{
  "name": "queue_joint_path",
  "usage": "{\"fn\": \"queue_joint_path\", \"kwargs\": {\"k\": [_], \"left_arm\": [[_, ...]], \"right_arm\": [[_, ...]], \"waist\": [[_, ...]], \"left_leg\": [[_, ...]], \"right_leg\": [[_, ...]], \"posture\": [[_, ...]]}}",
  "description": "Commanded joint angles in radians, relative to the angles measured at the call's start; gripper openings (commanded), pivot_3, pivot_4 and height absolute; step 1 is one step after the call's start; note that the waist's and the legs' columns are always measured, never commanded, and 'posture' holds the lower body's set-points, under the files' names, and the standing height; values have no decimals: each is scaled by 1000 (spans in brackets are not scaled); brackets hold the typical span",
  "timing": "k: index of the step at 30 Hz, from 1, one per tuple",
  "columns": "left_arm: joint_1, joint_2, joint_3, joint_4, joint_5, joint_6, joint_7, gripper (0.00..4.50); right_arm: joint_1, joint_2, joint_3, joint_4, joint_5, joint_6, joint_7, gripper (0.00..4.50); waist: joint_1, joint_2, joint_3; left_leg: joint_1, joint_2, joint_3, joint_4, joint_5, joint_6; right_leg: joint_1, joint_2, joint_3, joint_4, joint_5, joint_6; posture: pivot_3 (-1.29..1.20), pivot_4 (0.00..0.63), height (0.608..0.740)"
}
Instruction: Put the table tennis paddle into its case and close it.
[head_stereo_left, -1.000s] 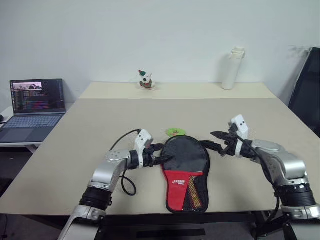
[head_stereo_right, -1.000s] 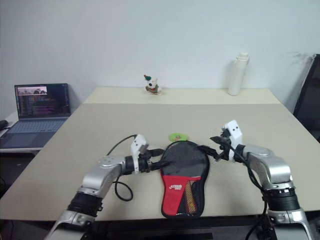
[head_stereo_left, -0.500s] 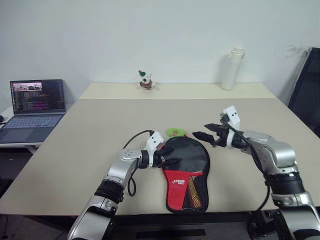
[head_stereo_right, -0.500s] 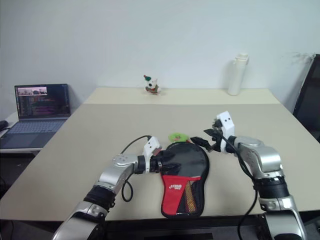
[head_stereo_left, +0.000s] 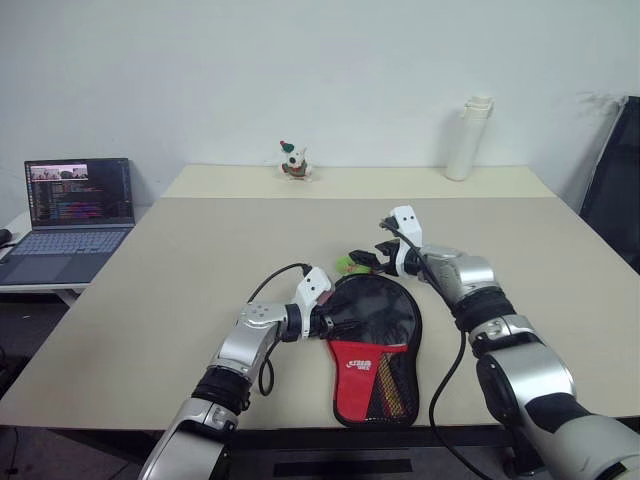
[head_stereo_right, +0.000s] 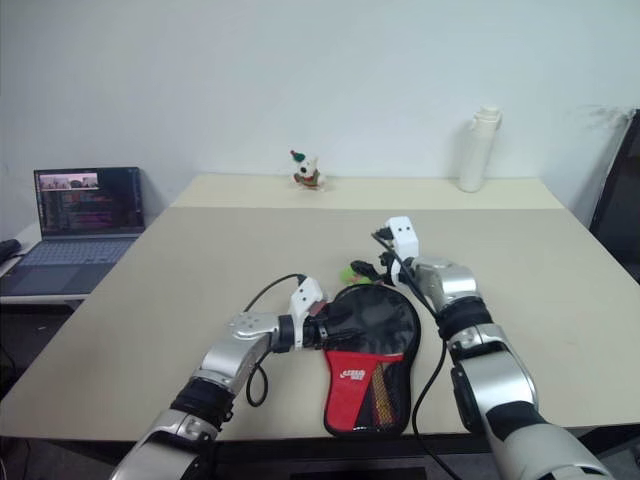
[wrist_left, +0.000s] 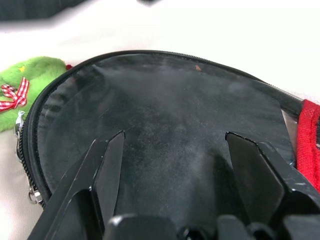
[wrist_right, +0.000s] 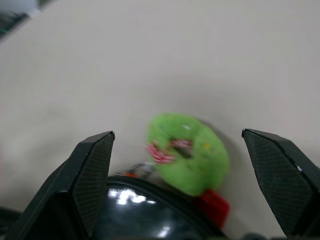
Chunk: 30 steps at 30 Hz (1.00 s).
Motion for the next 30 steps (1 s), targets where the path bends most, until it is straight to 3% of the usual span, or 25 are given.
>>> {"fn": "queue_joint_path", "kwargs": {"k": [1, 11, 15, 25, 30], "left_arm": [[39, -6, -30, 5, 20, 36, 0, 3482], [61, -6, -34, -28, 23, 50, 13, 3482], [69, -4, -38, -44, 25, 59, 19, 3528], [70, -5, -58, -12, 64, 48, 30, 3528], [50, -16, -64, 37, 82, 28, 37, 3528]], "right_arm": [[-73, 31, -19, 121, -43, -120, -44, 4500], [-107, 113, -61, 246, -85, -180, -106, 4500], [-116, 136, -58, 264, -119, -204, -167, 3632], [-117, 146, -19, 267, -212, -246, -168, 49], [-120, 149, -1, 261, -249, -275, -157, 14]], "waist": [[-1, 0, 0], [-2, 0, 0], [-2, 1, 0], [-2, 1, 0], [-2, 1, -1]], "left_leg": [[0, 0, 0, 0, 0, 0], [0, 0, 0, 0, 0, 0], [0, 0, 0, 0, 0, 0], [1, 0, 0, 0, 0, 0], [3, 0, -1, 0, 0, 0]], "right_leg": [[0, 0, 0, 0, 0, 0], [0, 0, 0, 1, 0, 0], [0, 0, 0, 1, 0, 0], [0, 0, 0, 1, 0, 0], [3, 0, 0, 1, 0, 0]], "posture": [[0, 150, 740], [0, 150, 740], [0, 150, 740], [0, 150, 740], [0, 150, 740]]}}
